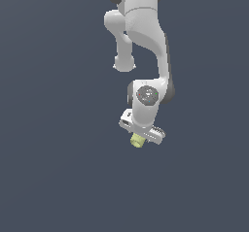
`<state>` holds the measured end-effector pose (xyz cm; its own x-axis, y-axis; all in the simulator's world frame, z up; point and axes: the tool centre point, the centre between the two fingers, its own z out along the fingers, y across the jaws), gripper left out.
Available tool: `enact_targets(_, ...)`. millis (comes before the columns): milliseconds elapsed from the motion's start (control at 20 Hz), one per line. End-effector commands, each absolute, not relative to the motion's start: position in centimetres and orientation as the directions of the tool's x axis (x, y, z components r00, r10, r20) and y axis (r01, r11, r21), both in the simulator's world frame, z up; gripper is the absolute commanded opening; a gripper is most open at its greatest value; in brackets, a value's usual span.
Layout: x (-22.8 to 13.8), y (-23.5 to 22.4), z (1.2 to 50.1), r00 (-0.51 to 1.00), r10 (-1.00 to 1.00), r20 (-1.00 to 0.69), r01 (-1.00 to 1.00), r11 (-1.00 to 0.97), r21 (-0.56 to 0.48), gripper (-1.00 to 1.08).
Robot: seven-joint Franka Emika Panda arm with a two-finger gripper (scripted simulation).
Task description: Pick up the object and move it to a goal position.
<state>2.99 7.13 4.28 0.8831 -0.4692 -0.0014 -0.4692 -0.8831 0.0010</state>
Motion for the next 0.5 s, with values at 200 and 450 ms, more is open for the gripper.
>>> enact_targets(200,3.15,7.15,3.78,0.883,-0.470,0.000,-0.470,-0.883,0.000,-1.00)
enact_targets(450,3.15,7.15,3.78,0.883,-0.470,0.000,-0.470,-0.883,0.000,-1.00)
